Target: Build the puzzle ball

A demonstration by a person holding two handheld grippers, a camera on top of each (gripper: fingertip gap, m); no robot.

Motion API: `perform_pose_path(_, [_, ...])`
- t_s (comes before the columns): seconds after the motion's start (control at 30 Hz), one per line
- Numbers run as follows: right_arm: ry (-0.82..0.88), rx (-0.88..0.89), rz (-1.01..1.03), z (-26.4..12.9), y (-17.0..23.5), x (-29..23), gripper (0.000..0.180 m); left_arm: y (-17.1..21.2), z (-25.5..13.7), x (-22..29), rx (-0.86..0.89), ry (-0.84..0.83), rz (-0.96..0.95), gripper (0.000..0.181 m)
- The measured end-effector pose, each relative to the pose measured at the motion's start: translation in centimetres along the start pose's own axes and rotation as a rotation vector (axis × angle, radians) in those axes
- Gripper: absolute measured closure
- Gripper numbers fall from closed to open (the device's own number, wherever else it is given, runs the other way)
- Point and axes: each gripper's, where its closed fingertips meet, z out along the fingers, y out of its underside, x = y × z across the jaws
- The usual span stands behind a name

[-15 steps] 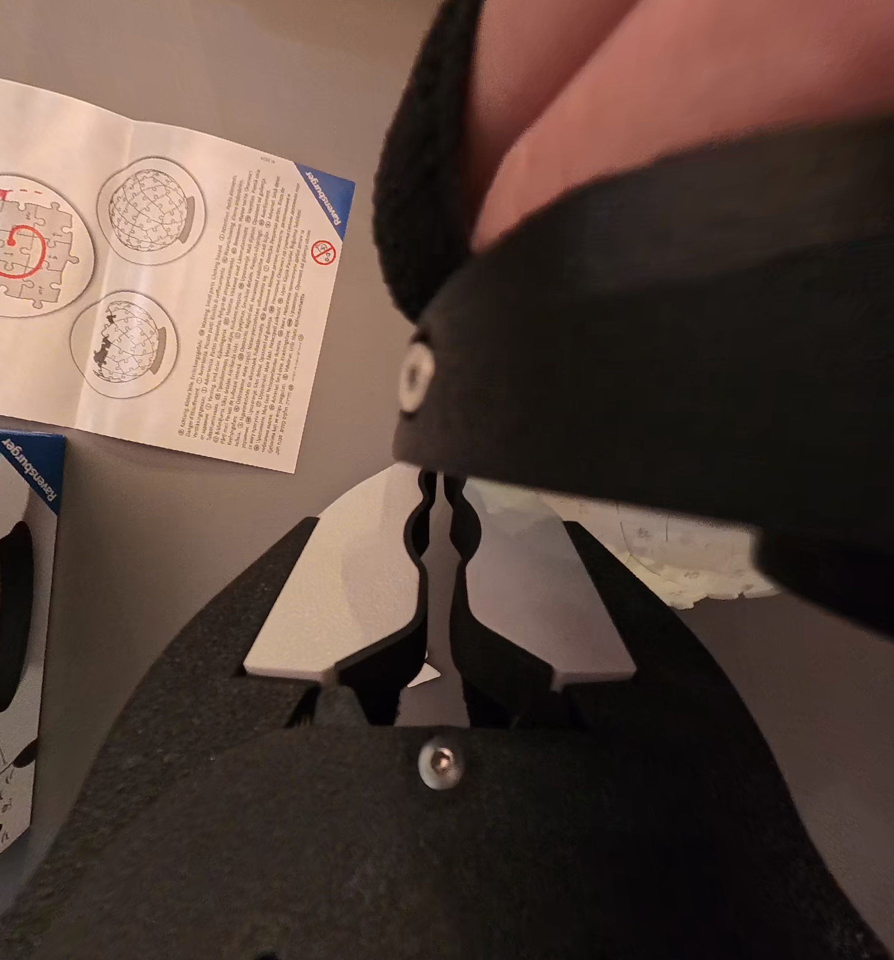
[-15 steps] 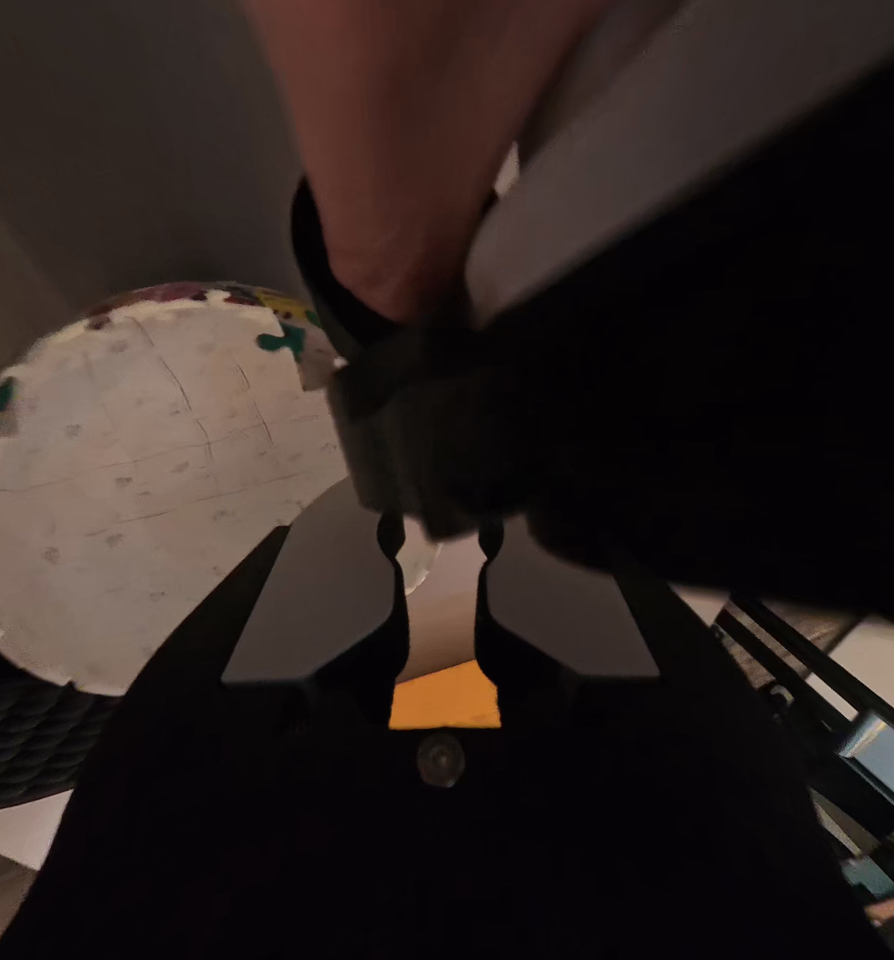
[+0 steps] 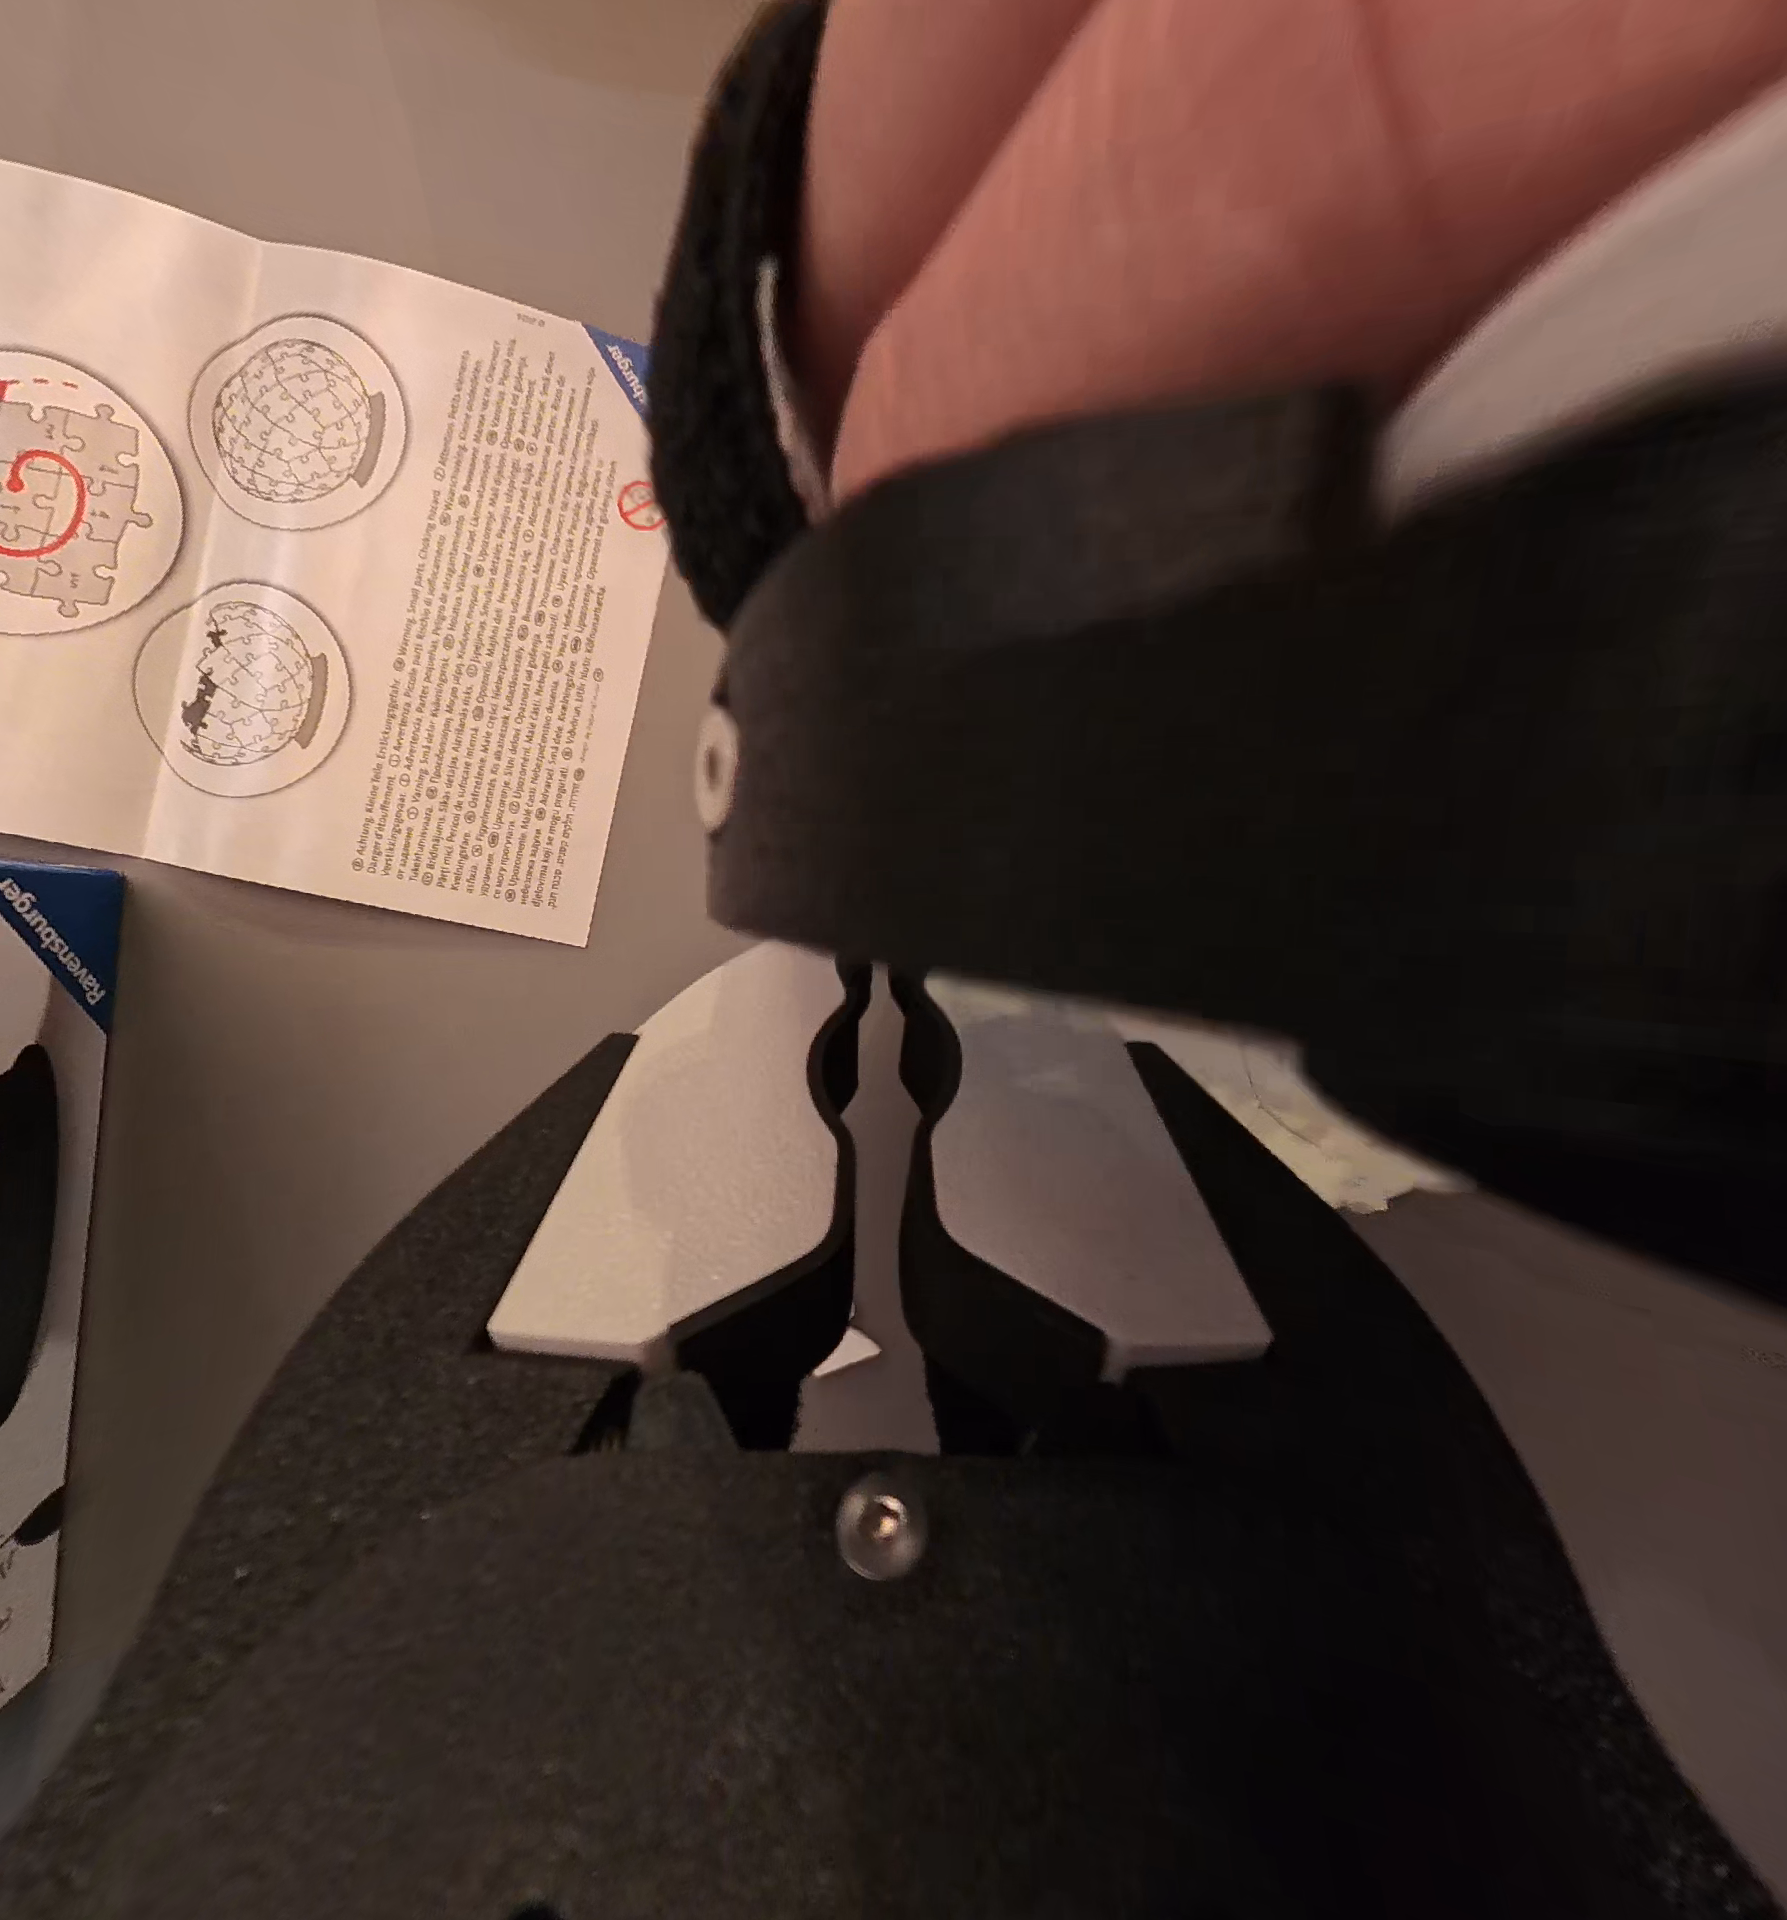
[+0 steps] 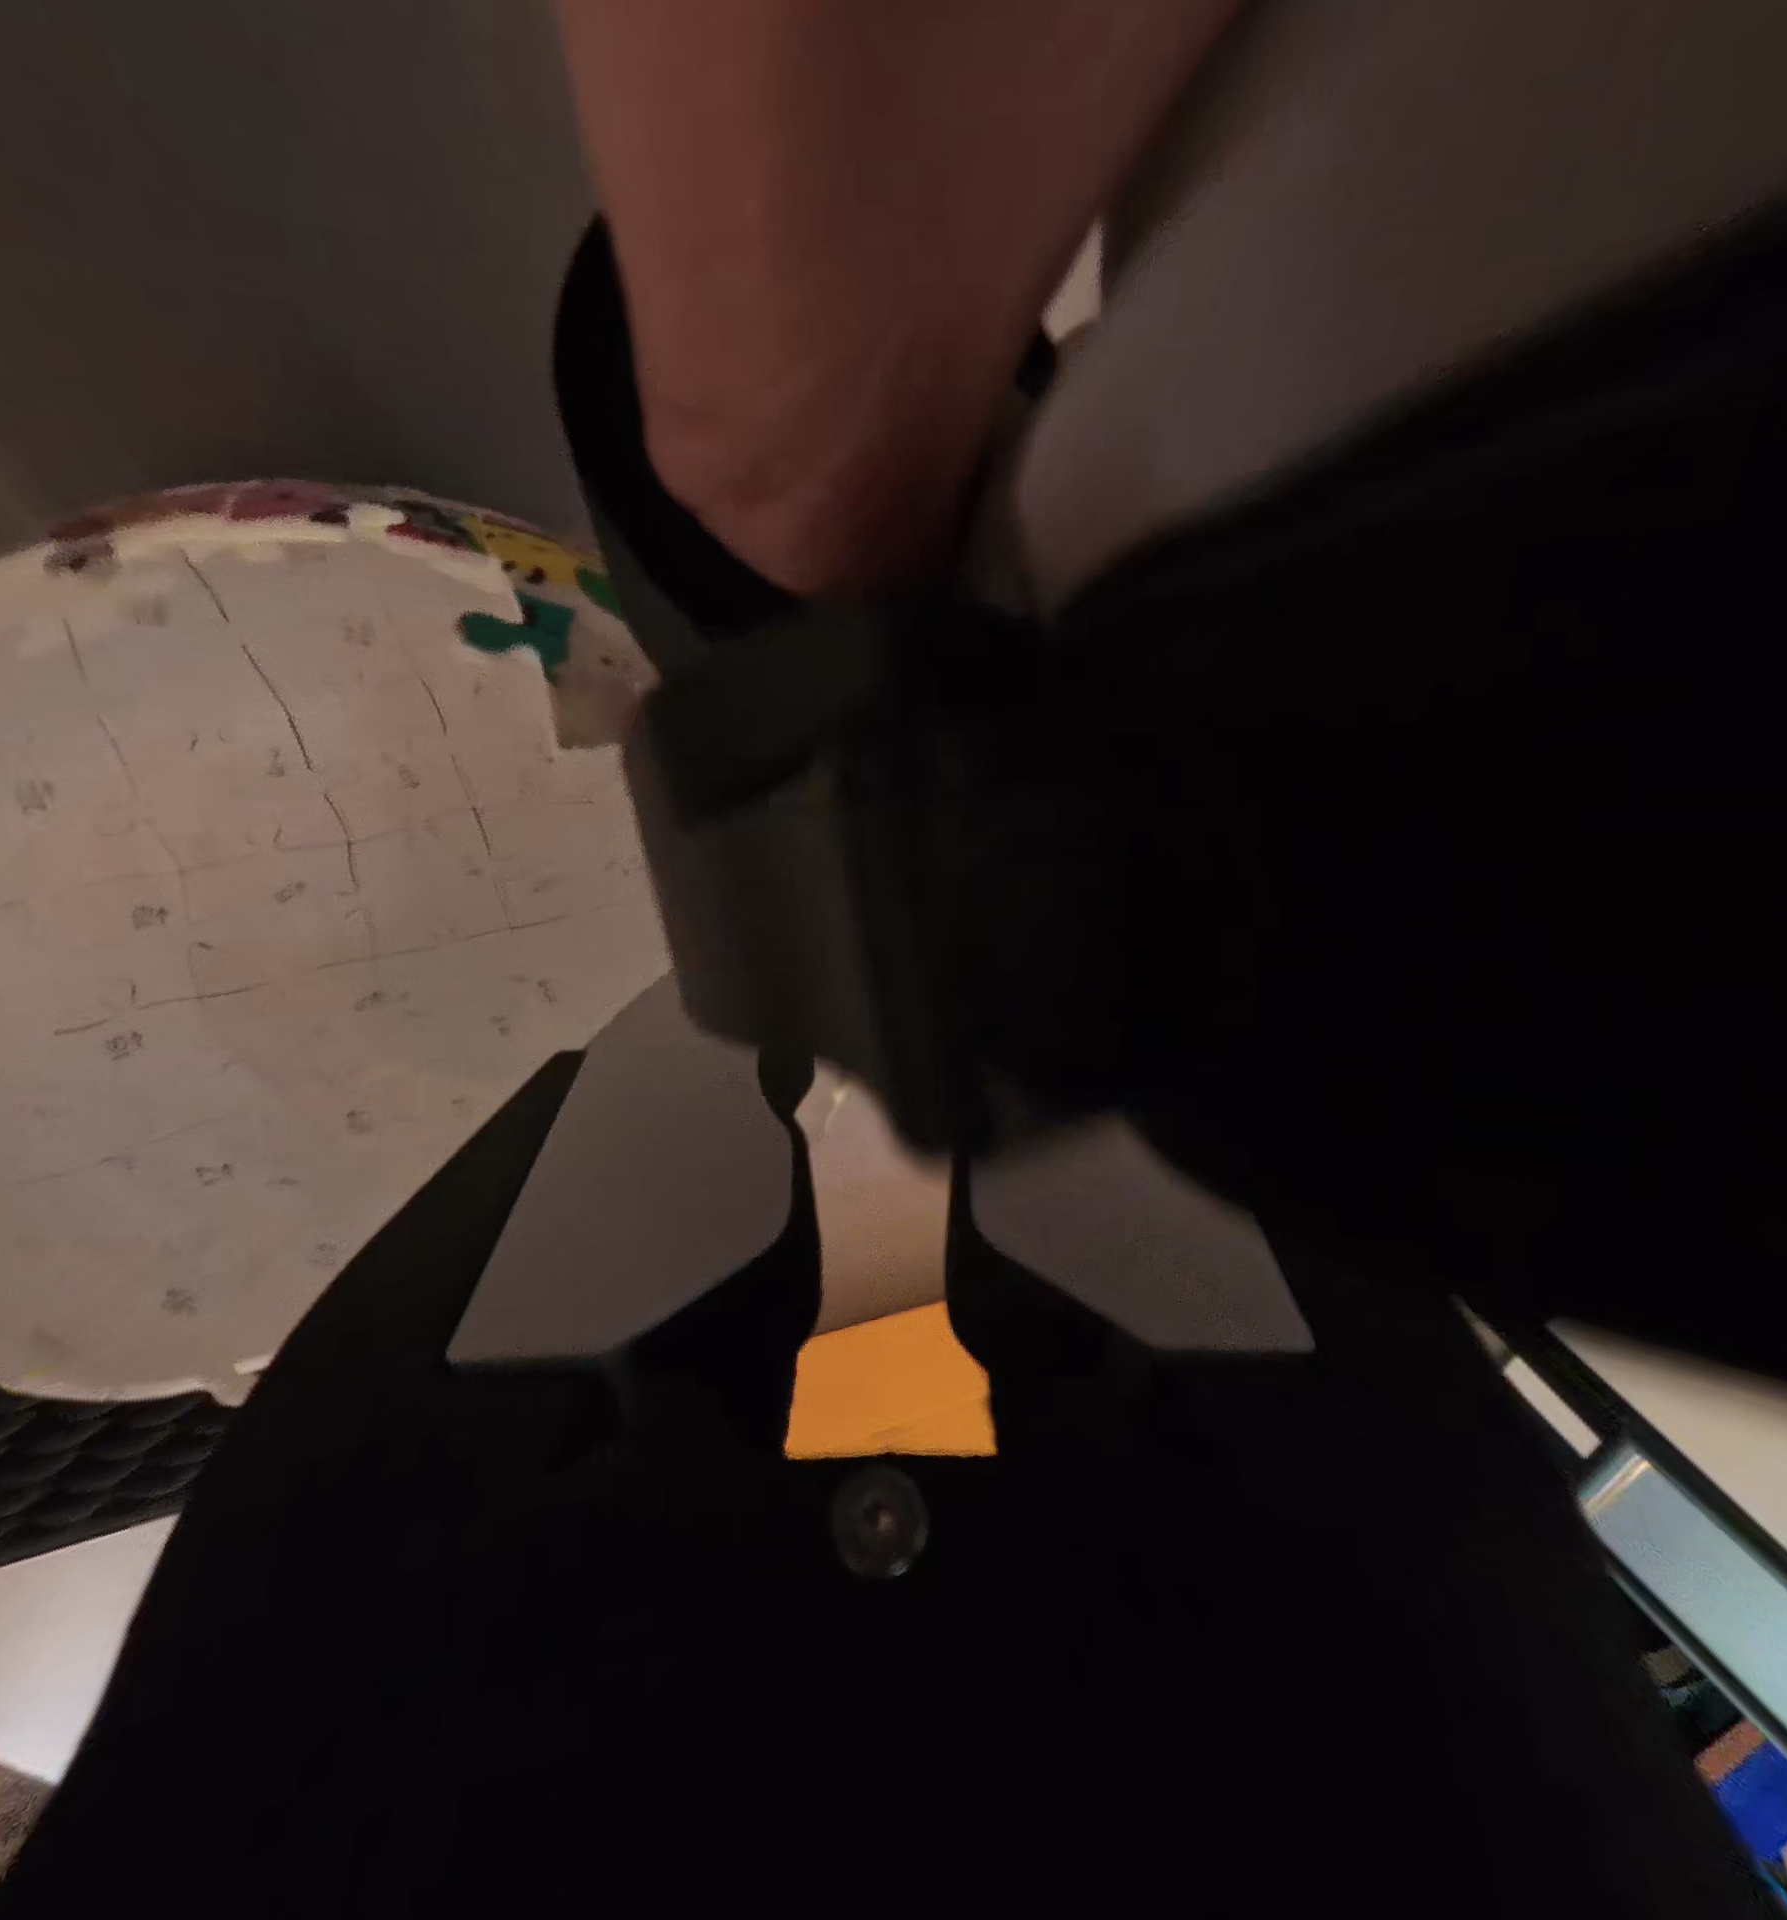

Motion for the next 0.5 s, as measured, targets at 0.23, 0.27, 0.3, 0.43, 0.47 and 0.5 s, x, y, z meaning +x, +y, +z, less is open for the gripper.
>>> perform_pose_path(0.23, [-0.06, 0.093, -0.049, -0.5, 0.08, -0.4, 0.157, 0.03, 0.02, -0.03, 0.006, 0.004, -0.014, 0.179])
perform_pose_path(0.27, [-0.042, 0.092, -0.057, -0.4, 0.14, -0.18, 0.157, 0.01, 0.02, -0.04, 0.006, 0.001, -0.013, 0.179])
perform_pose_path(0.3, [-0.035, 0.081, -0.064, -0.28, 0.29, -0.11, 0.159, -0.01, 0.02, -0.02, 0.008, 0.0, -0.014, 0.179])
perform_pose_path(0.43, [-0.032, 0.075, -0.062, 0.01, 0.17, -0.22, 0.161, 0.12, 0.05, -0.03, 0.008, -0.003, -0.013, 0.179])
perform_pose_path(0.47, [-0.034, 0.063, -0.06, 0.17, 0.23, -0.24, 0.161, 0.13, 0.06, -0.03, 0.009, -0.002, -0.016, 0.179])
perform_pose_path(0.5, [-0.038, 0.059, -0.061, 0.29, 0.2, -0.29, 0.161, 0.18, 0.06, -0.04, 0.006, -0.004, -0.015, 0.179])
